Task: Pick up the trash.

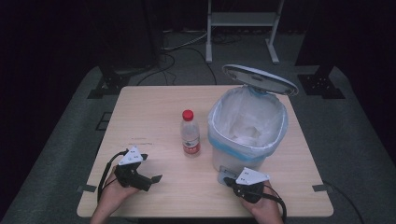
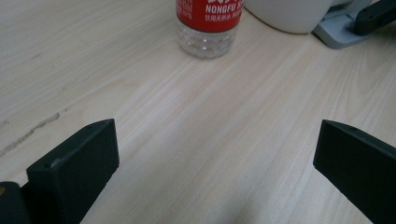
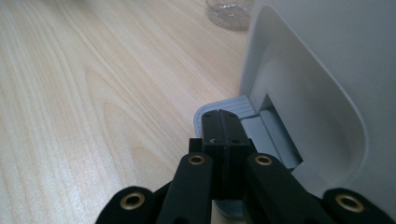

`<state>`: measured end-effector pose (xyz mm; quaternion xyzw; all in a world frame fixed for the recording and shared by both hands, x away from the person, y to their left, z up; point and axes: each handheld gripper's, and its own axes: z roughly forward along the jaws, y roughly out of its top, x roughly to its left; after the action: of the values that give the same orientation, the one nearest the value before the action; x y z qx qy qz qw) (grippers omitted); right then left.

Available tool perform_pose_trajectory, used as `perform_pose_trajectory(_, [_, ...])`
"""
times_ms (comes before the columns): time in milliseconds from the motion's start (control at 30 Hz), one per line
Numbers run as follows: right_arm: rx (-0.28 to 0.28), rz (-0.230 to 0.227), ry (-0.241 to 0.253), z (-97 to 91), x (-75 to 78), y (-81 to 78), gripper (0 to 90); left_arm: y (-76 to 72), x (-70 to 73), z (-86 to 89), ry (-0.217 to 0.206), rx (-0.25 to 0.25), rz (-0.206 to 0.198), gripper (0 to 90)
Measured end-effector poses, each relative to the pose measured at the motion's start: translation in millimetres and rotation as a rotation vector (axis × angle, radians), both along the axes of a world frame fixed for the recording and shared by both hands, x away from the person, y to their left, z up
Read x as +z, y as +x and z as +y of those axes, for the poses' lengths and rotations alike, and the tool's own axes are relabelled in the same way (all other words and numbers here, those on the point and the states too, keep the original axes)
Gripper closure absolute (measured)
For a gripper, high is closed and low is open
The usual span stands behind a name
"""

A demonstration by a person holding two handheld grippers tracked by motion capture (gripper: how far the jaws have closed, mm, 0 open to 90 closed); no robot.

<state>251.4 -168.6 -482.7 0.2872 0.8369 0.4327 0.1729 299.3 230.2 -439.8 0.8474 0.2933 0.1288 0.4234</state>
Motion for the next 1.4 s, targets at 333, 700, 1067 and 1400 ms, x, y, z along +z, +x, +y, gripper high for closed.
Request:
perform_pose_trajectory(333, [0.000,0.001,0.000,-0.1,0.1,0.1,89.8,8.2,13.3,-4.1,-0.028,-0.017,-0.031,0.0])
perform_pose_trajectory(700, [0.002,0.000,0.000,-0.3,0.0,0.4,89.9,18.2,28.3,-9.0,-0.047,-0.035,-0.056,0.0])
perform_pose_trajectory(1067, [0.002,0.000,0.001,-0.3,0.0,0.4,89.9,27.4,45.5,-15.7,-0.082,-0.083,-0.085,0.0])
perform_pose_trajectory(1400, [0.001,0.002,0.001,-0.2,0.0,0.2,89.9,37.4,54.9,-17.3,-0.096,-0.109,-0.093,0.0])
